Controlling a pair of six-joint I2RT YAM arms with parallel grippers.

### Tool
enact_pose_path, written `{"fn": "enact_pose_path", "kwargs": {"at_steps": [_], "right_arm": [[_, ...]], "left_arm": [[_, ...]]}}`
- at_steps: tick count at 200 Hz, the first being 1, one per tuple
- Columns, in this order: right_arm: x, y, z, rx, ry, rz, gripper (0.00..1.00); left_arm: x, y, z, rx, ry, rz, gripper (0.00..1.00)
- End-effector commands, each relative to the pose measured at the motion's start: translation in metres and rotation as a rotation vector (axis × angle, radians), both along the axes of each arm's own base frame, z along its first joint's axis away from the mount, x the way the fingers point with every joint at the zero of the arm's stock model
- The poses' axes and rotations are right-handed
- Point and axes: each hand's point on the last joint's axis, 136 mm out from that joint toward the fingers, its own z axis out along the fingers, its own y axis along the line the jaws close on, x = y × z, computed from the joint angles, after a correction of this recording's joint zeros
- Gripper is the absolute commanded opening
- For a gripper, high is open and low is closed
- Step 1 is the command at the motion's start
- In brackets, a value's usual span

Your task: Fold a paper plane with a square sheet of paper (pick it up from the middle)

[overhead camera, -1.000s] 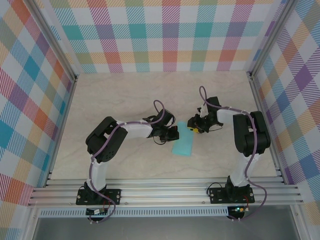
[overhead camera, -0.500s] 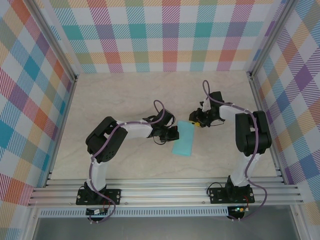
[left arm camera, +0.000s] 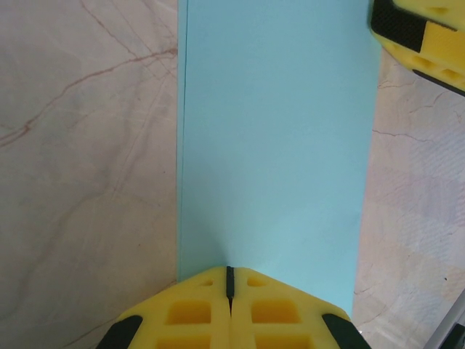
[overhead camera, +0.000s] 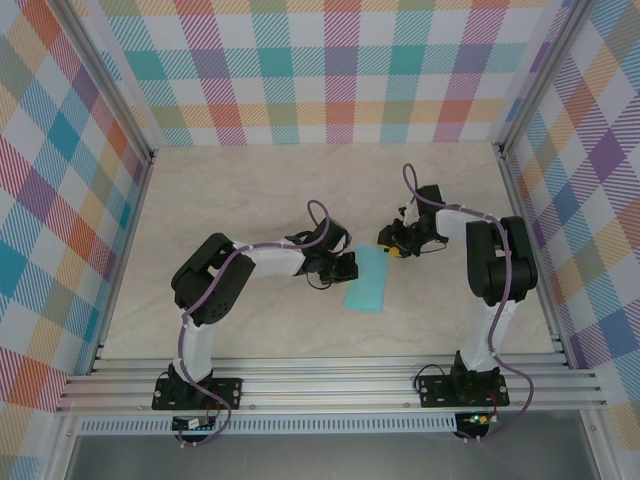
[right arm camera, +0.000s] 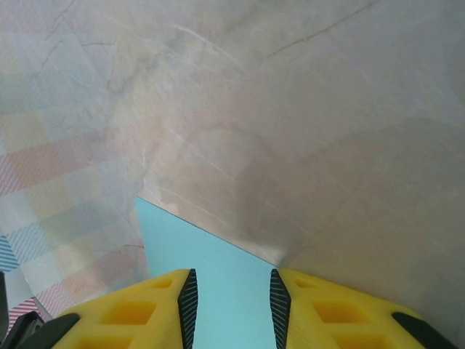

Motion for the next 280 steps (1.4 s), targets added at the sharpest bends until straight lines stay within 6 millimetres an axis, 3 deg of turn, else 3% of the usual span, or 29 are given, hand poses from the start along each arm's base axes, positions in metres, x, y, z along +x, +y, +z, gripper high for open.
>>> {"fn": "enact_pose_path", "kwargs": {"at_steps": [1,31,88,119,140,166,183,201,256,280], "right_arm": [[0.008,0.001,0.029,0.013,-0.058,0.012,0.35],[0.008,0.006,0.037,0.050,-0.066,0.022,0.36],[0.001,-0.002,-0.007,-0.010,0.018,-0.009,0.35],[-0.004,-0.003,-0.014,-0.010,0.031,-0.018,0.35],[-0.004,-0.004,-0.004,-0.012,0.014,-0.015,0.35],[-0.003,-0.006,0.024,-0.012,-0.046,-0.010,0.36],[-0.007,0.002,0.039,0.051,-0.066,0.004,0.37],[-0.017,0.011,0.042,0.127,-0.054,0.012,0.37],[-0.043,0.007,-0.002,0.110,0.044,0.005,0.38],[-0.048,0.002,-0.012,0.073,0.071,0.003,0.38]], "left_arm": [[-0.025,0.021,-0.031,0.125,0.087,-0.019,0.00],[-0.025,0.021,-0.032,0.125,0.087,-0.016,0.00],[-0.023,0.020,-0.029,0.121,0.083,-0.018,0.00],[-0.023,0.020,-0.029,0.121,0.082,-0.018,0.00],[-0.024,0.020,-0.029,0.121,0.082,-0.017,0.00],[-0.023,0.021,-0.027,0.120,0.078,-0.017,0.00],[-0.024,0.021,-0.027,0.119,0.078,-0.017,0.00],[-0.024,0.021,-0.027,0.119,0.079,-0.016,0.00],[-0.024,0.020,-0.029,0.117,0.081,-0.017,0.00],[-0.024,0.020,-0.029,0.118,0.081,-0.015,0.00]]}}
